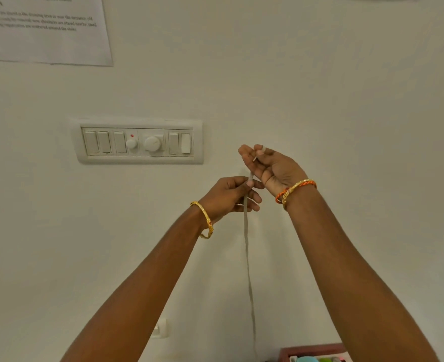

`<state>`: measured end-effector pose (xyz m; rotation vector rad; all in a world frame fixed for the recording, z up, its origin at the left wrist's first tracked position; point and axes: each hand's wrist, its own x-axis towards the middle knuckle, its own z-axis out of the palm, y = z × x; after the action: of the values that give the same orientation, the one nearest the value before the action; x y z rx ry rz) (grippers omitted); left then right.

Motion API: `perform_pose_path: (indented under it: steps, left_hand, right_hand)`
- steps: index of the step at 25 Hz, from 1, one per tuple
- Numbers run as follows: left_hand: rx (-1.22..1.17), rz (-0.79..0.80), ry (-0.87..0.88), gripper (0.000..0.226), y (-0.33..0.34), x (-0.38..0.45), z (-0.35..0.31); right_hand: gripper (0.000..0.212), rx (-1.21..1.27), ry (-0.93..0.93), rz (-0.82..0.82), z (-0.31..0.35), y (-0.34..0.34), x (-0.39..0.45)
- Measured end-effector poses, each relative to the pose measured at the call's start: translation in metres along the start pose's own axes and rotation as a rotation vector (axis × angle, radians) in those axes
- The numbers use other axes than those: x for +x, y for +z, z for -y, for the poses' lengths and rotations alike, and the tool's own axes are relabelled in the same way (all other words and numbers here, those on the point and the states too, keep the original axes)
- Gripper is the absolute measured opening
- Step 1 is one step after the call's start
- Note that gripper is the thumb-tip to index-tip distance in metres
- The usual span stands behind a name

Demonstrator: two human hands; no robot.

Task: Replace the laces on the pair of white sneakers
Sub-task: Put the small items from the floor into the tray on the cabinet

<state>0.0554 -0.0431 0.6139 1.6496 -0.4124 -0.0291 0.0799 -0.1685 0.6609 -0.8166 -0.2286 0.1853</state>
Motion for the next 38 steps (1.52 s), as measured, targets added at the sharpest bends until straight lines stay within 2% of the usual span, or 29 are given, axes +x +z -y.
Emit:
perform_pose_path:
  steps: [3,7,9,11,19,24,28,30,33,36,38]
  left_hand:
    - [0.115,-0.059,0.014,0.029,0.000,0.001,-0.011]
    - [0.302,-0.112,0.007,0.029,-0.007,-0.003,-0.027]
    - [0.338,-0.127,0.016,0.031,-0.012,-0.006,-0.036]
    - [0.371,-0.162,0.043,0.031,-0.016,-0.007,-0.048]
    - [0.509,-0.182,0.089,0.022,-0.040,0.003,-0.075]
    - [0.322,-0.200,0.022,0.016,-0.050,0.007,-0.062]
    - [0.041,-0.103,-0.102,0.015,-0.044,-0.003,-0.030]
    - [-0.094,-0.029,-0.143,0.021,-0.037,-0.009,-0.010]
    - [-0.169,0.057,-0.150,0.025,-0.029,-0.019,0.010]
    - [-0.057,0.110,-0.095,0.028,-0.025,-0.028,0.012]
    - [0.072,0.057,-0.038,0.026,-0.023,-0.031,0.005]
  right_hand:
    - [0.014,-0.160,-0.137,-0.046,-0.001,-0.005,0.003]
    - [0.024,-0.590,-0.310,-0.044,-0.007,-0.021,0.001]
    - [0.027,-0.757,-0.333,-0.002,-0.011,-0.028,-0.002]
    - [0.028,-0.819,-0.323,0.059,-0.016,-0.034,-0.006]
    - [0.028,-0.722,-0.029,0.375,-0.025,-0.039,-0.039]
    - [0.030,-0.443,0.054,0.470,-0.019,-0.034,-0.049]
    - [0.034,-0.140,0.041,0.540,-0.019,-0.029,-0.048]
    - [0.031,0.012,-0.015,0.503,-0.022,-0.024,-0.046]
    - [0.030,0.050,-0.131,0.368,-0.025,-0.016,-0.040]
    - [0.029,0.047,-0.247,0.246,-0.025,-0.016,-0.030]
    - [0.025,-0.007,-0.335,0.143,-0.024,-0.018,-0.024]
